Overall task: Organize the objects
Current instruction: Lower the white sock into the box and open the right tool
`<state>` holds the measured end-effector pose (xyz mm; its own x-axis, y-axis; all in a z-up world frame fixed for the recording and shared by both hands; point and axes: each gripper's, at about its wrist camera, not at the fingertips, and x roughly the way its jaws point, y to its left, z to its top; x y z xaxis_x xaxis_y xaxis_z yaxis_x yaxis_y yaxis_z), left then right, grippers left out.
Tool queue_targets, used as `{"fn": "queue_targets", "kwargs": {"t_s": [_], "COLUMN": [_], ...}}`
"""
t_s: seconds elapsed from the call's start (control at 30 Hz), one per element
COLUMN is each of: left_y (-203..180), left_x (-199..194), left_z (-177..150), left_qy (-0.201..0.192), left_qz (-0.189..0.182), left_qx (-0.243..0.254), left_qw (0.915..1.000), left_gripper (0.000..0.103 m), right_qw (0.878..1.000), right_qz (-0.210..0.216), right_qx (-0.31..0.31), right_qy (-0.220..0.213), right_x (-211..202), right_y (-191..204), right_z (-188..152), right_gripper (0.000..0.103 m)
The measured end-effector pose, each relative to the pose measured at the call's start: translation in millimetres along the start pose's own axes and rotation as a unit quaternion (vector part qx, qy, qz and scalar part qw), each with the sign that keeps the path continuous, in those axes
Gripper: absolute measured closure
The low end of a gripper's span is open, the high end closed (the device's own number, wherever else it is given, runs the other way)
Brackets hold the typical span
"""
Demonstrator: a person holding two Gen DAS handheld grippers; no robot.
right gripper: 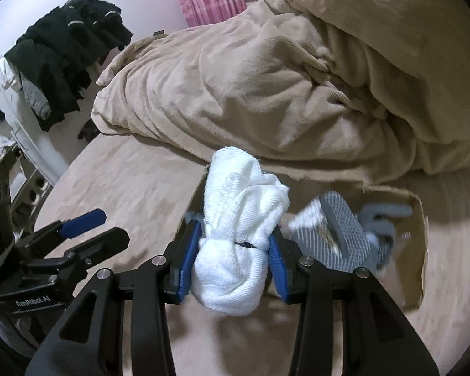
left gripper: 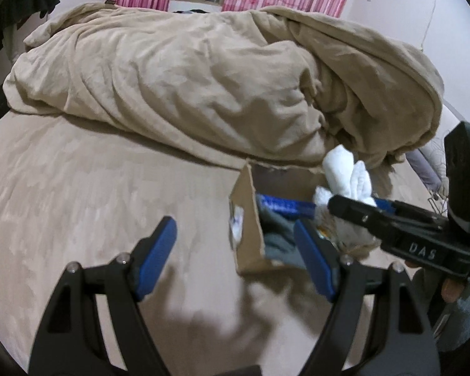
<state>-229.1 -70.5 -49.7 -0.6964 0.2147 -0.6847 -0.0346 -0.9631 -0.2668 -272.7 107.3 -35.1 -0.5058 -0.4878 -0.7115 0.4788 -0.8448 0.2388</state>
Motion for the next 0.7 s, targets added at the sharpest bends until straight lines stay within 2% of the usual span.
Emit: {"fn": "queue_targets", "kwargs": {"t_s": [0.3,0.37,0.47,0.57,0.63,0.67,0.7], "left_y": [5.9,7.8,9.8,12.6,14.0,14.3,14.2], "left_x": [37.9,43.8,47.1,45.9,45.1,43.7,42.4], "left_z": [1.4,-1.8,-5.9,-9.3,-10.9,-11.7,-12.3], "left_qy": [0.029,0.035,0.039,0.039,0.041,0.041,0.042], "left_qz": [0.009,0.009,0.011,0.008,0.009,0.009,0.009], "left_qx": [0.0,-0.003,-0.007,-0.014,-0.018,-0.02,-0.021], "left_qw": [0.9995,0.9993,0.9991,0.9991,0.9989,0.9989,0.9989], "left_gripper": [0.024,0.024,0.024,0.024,0.024,0.024,0.024], "right_qw": [0.998,0.998,0.998,0.998,0.998,0.998,0.998], "right_qz": [-0.016,-0.017,-0.023,-0.022,-0.025,-0.029,-0.033], "right_qx": [-0.023,-0.024,-0.022,-0.02,-0.023,-0.026,-0.027], "right_qy": [0.048,0.053,0.055,0.053,0.048,0.045,0.04], "right_x": [50.7,53.9,54.3,51.1,46.5,43.9,40.3], "right_y": [-1.3,-2.7,-6.3,-10.2,-9.7,-9.9,-10.0], "right_z": [7.1,6.6,4.8,3.8,3.6,3.0,2.8], "right_gripper": [0.058,0.057,0.049,0.048,0.043,0.032,0.026]}}
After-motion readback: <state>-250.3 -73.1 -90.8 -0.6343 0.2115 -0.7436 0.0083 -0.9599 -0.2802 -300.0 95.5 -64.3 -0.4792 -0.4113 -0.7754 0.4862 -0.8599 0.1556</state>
